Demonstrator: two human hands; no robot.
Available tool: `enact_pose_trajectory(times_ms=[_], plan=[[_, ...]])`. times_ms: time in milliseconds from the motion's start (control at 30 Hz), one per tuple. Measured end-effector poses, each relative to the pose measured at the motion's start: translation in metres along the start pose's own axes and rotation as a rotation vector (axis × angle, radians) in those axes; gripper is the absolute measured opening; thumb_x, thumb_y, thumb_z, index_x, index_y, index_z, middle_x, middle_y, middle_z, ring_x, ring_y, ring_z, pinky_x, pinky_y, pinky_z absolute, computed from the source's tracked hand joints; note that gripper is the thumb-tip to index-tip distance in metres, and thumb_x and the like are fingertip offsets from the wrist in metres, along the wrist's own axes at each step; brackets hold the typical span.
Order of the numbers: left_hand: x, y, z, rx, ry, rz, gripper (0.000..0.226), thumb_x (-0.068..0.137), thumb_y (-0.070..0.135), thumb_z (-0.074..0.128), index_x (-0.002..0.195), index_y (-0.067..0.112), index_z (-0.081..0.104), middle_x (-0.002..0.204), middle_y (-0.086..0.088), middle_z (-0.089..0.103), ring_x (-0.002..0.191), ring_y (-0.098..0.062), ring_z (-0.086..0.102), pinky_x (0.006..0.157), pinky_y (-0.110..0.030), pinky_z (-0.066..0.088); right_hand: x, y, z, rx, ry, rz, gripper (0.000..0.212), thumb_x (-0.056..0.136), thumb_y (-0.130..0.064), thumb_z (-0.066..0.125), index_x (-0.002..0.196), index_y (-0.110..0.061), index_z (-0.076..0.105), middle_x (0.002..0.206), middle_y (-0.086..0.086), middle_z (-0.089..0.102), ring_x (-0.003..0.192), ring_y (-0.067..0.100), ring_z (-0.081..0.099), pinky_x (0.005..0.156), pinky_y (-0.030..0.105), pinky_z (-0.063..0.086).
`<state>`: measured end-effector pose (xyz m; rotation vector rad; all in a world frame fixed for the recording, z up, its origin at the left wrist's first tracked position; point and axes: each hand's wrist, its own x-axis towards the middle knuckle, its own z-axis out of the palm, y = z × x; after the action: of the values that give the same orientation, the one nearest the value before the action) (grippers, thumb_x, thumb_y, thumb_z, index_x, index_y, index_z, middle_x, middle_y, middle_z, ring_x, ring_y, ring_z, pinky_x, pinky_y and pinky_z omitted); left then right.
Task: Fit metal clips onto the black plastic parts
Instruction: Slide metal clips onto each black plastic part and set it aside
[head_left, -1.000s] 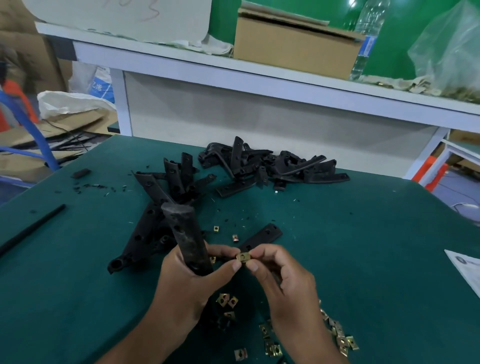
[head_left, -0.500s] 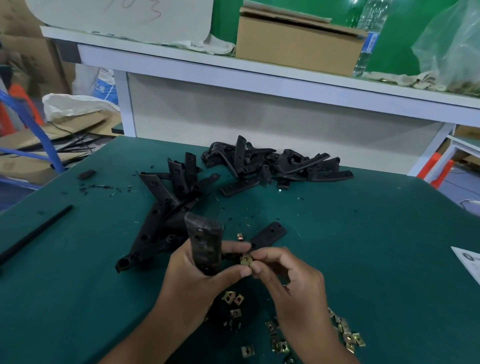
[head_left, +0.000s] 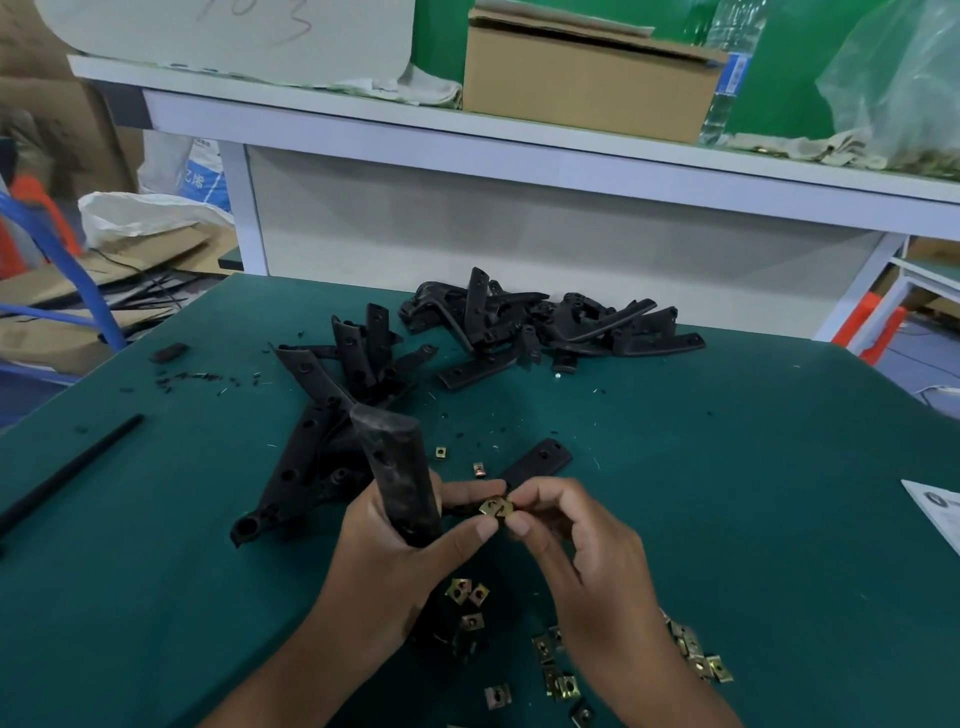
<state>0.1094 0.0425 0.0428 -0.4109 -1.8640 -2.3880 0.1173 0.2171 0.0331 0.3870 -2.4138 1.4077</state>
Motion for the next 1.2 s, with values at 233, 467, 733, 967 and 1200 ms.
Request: enact_pose_trajectory(times_ms=[233, 467, 733, 967, 1200], plan=[[0.006, 0.0, -0.007, 0.031, 0.128, -0.022, 0.027, 0.065, 0.012, 0.082, 0.064, 0.037, 0.071, 0.082, 0.006, 0.075, 0.1, -0.018, 0.072, 0.078, -0.023, 0.058, 0.001, 0.003, -0.003, 0.05, -0.004, 0.041, 0.018, 0.09, -0.064, 0.053, 0.1, -0.05, 0.059, 0.095, -0.018, 0.069, 0.091, 0.006, 0.066, 0.071, 0.012, 0.047], [0.004, -0.006, 0.0, 0.03, 0.057, -0.131, 0.034, 0.085, -0.018, 0.063, 0.079, 0.002, 0.037, 0.092, -0.014, 0.078, 0.065, -0.004, 0.07, 0.058, -0.01, 0.049, 0.002, 0.008, -0.009, 0.027, -0.22, 0.078, 0.014, 0.098, -0.03, 0.064, 0.098, -0.044, 0.06, 0.091, -0.017, 0.069, 0.086, 0.005, 0.066, 0.068, 0.015, 0.048], [0.004, -0.008, 0.002, 0.023, 0.042, -0.165, 0.029, 0.088, -0.015, 0.063, 0.079, 0.003, 0.041, 0.077, -0.023, 0.074, 0.046, -0.001, 0.059, 0.048, -0.011, 0.046, -0.002, 0.009, -0.012, -0.261, -0.305, 0.001, 0.011, 0.091, -0.052, 0.058, 0.095, -0.042, 0.058, 0.094, -0.021, 0.061, 0.087, 0.003, 0.061, 0.068, 0.022, 0.05], [0.003, -0.021, -0.005, 0.094, -0.022, -0.229, 0.026, 0.076, 0.022, 0.08, 0.072, 0.012, 0.057, 0.055, 0.003, 0.05, 0.046, -0.004, 0.046, 0.048, -0.014, 0.038, -0.001, 0.01, -0.008, -0.195, -0.101, -0.152, 0.018, 0.093, -0.049, 0.067, 0.111, -0.046, 0.065, 0.11, -0.023, 0.059, 0.098, 0.006, 0.06, 0.079, 0.009, 0.042], [0.002, -0.016, -0.008, 0.043, -0.174, -0.274, 0.012, 0.089, 0.036, 0.07, 0.081, 0.027, 0.069, 0.076, 0.005, 0.068, 0.07, -0.008, 0.063, 0.064, -0.017, 0.05, 0.003, 0.003, -0.009, -0.128, -0.097, -0.162, 0.003, 0.094, -0.039, 0.067, 0.095, -0.036, 0.068, 0.096, -0.019, 0.065, 0.094, 0.006, 0.066, 0.075, 0.011, 0.045]])
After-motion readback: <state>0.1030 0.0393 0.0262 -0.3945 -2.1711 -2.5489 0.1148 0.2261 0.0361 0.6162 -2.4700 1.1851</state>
